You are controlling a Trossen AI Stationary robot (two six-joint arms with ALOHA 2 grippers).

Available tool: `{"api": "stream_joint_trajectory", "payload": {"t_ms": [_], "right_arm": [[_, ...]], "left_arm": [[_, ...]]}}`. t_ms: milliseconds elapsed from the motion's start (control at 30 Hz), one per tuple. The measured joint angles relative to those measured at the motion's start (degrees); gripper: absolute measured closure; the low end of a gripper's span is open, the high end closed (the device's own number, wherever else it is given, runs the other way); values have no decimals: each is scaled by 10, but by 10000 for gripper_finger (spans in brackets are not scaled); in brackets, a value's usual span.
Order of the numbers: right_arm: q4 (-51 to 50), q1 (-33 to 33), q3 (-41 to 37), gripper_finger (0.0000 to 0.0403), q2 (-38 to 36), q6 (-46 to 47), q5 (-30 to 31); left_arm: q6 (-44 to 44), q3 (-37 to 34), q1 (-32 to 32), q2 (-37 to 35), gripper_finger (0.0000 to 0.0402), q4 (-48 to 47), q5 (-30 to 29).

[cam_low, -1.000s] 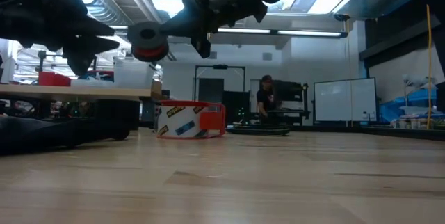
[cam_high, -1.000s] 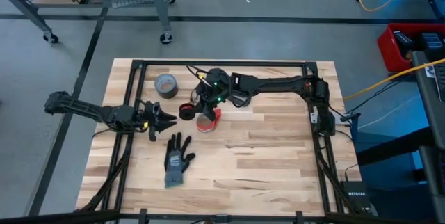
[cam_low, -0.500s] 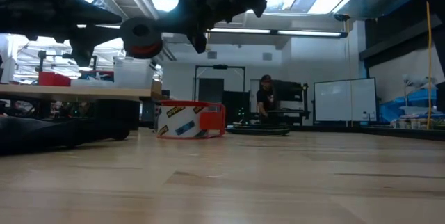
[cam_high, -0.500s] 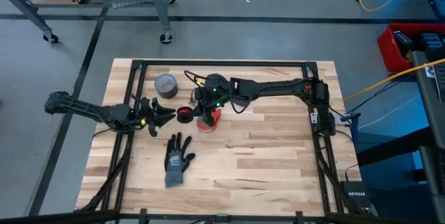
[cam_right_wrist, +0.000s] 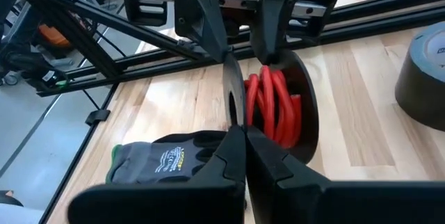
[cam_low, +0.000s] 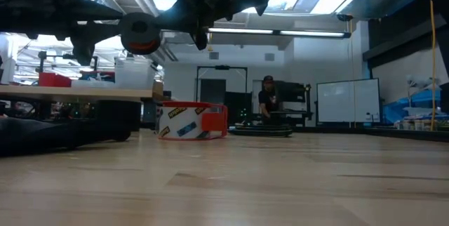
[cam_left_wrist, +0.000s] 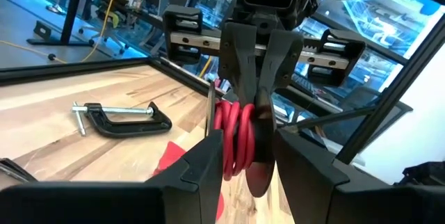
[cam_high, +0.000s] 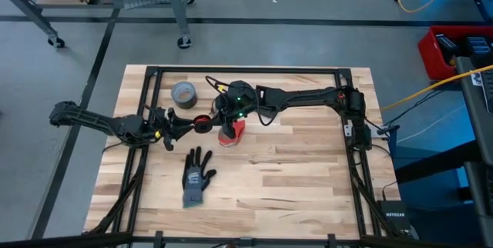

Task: Coil cords
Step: Uncoil the red wire from the spool

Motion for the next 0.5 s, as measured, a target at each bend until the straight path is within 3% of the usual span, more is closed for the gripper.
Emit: {"api": "stream_joint_trajectory", "payload": {"t_ms": [500], "right_arm": [[9,0,1,403,0,16,37]], "left_arm": [[0,-1,0,0,279,-4,5]]}}
